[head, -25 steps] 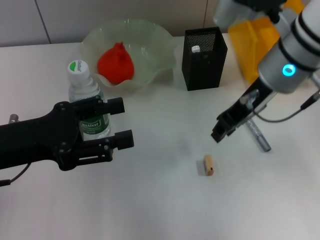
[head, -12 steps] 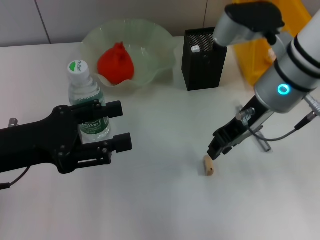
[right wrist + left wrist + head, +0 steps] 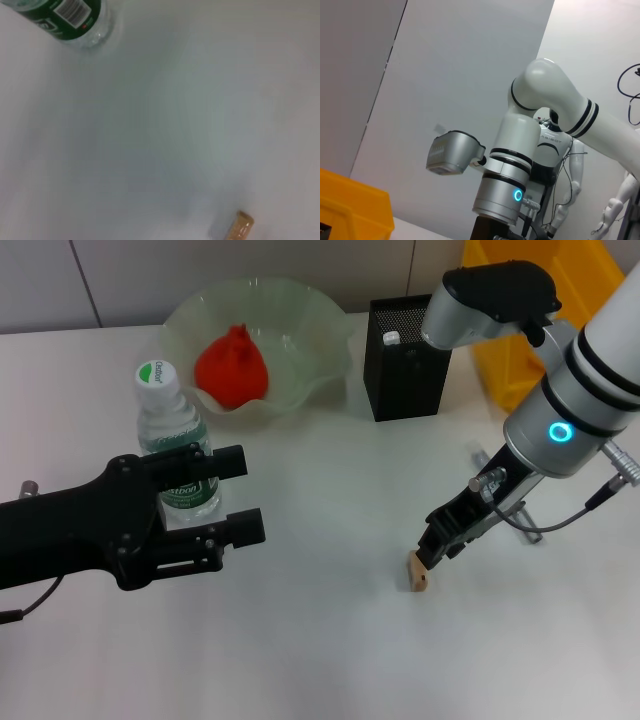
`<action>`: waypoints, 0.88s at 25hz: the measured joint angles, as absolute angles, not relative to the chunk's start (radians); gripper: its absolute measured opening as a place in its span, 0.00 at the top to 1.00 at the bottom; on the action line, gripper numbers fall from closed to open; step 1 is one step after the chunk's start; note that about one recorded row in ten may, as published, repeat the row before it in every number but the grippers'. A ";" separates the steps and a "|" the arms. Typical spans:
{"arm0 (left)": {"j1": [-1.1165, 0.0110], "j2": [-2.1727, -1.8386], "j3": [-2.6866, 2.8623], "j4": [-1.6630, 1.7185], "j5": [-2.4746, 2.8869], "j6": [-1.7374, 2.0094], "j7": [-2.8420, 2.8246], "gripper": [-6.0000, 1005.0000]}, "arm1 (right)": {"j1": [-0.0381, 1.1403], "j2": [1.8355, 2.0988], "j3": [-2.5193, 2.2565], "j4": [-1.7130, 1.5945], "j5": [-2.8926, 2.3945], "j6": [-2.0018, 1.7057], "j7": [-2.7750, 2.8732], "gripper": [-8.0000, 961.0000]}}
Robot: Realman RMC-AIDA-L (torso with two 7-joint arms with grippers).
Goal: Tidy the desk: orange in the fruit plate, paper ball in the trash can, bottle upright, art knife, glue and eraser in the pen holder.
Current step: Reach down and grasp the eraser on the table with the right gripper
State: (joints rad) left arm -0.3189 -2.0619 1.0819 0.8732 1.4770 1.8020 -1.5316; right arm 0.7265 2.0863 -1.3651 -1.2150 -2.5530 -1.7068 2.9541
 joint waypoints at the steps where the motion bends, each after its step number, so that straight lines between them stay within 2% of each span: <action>1: -0.319 -2.062 1.082 0.873 1.477 1.802 -1.532 0.23 | 0.727 2.086 -1.365 -1.215 -2.553 -1.707 2.954 0.70; 22: -0.324 -2.062 1.081 0.846 1.477 1.802 -1.515 0.22 | 0.733 2.083 -1.364 -1.132 -2.553 -1.653 2.940 0.70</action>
